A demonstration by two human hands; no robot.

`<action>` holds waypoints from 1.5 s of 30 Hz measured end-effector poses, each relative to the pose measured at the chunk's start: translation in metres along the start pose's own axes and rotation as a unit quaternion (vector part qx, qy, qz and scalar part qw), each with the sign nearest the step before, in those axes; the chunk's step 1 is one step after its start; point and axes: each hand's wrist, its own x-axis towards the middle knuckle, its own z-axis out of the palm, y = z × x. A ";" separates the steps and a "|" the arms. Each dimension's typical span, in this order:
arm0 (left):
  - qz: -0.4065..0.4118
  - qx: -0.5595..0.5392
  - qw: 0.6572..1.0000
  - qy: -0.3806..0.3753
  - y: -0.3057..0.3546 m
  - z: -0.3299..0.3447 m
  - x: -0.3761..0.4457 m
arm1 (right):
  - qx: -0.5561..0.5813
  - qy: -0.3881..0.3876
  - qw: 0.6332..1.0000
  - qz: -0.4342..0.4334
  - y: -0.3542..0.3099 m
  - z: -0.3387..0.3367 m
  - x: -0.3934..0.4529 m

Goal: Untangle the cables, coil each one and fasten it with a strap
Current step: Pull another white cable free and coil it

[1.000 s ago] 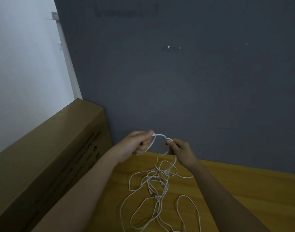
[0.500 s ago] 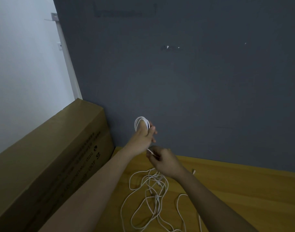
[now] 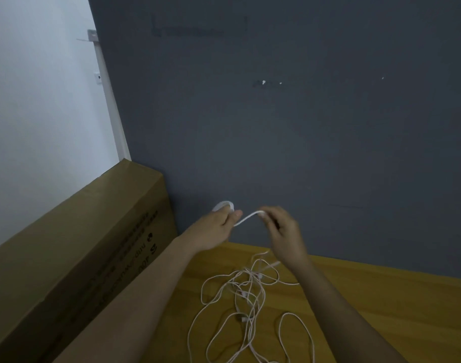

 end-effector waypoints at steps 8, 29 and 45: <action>0.056 -0.360 0.927 -0.095 0.030 -0.006 -0.011 | 0.164 -0.106 0.971 0.138 -0.030 -0.007 0.027; -0.068 -0.410 0.909 0.012 0.014 -0.012 -0.006 | 0.215 -0.121 0.941 0.230 -0.041 0.018 0.005; -0.061 -0.522 0.849 -0.060 0.031 -0.011 -0.005 | 0.199 -0.039 0.956 0.213 -0.033 0.020 0.017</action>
